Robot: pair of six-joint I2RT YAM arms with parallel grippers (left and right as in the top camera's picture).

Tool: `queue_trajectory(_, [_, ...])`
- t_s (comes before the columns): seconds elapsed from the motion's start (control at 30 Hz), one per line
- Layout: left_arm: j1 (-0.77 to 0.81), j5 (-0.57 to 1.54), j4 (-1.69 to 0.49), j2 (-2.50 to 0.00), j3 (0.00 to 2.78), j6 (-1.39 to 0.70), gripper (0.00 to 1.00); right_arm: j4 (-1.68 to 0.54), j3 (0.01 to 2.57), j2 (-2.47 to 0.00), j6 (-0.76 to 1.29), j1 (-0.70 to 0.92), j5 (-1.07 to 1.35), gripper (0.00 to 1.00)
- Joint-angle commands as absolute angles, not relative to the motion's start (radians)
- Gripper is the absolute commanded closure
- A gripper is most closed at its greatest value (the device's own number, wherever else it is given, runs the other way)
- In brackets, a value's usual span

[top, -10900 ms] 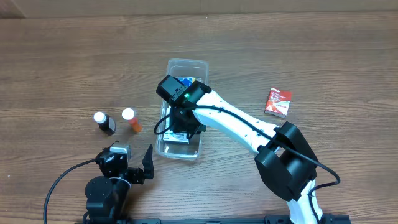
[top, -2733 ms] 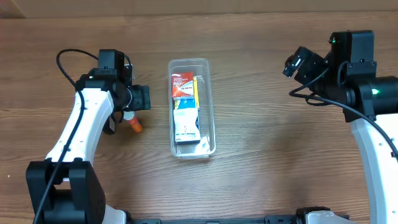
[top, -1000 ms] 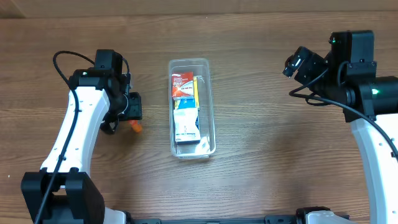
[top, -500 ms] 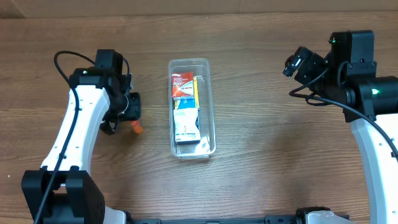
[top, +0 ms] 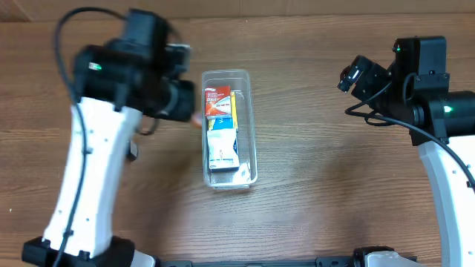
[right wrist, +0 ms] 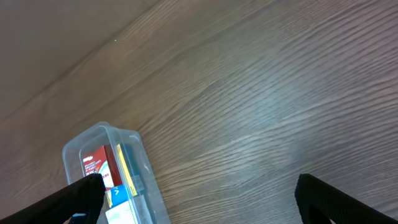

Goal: Pack container
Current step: 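Lift the orange tube and carry it over the container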

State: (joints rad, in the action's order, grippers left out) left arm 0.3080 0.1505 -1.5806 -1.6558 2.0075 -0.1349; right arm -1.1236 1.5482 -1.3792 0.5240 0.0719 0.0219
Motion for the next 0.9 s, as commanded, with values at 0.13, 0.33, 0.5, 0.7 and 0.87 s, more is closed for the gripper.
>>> queue_trajectory(0.13, [0.623,0.093,-1.453,-1.656,1.915,-0.191,0.81,-1.121,1.553,-1.372,0.528,0.069,0.02,0.0])
queue_trajectory(0.33, [0.675,0.099,-1.342,-1.657,1.745,-0.231,0.81,-1.121,1.553,-1.372,0.528,0.068,0.02,0.0])
queue_trajectory(0.5, [0.675,0.098,-1.301,-1.657,1.659,-0.236,0.81,-1.121,1.553,-1.372,0.528,0.069,0.02,0.0])
queue_trajectory(0.7, [0.675,0.094,-1.238,-1.658,1.565,-0.236,0.81,-1.121,1.553,-1.372,0.528,0.068,0.02,0.0])
queue_trajectory(0.87, [0.675,0.105,-1.201,-1.658,1.505,-0.237,0.81,-1.121,1.553,-1.372,0.528,0.068,0.02,0.0])
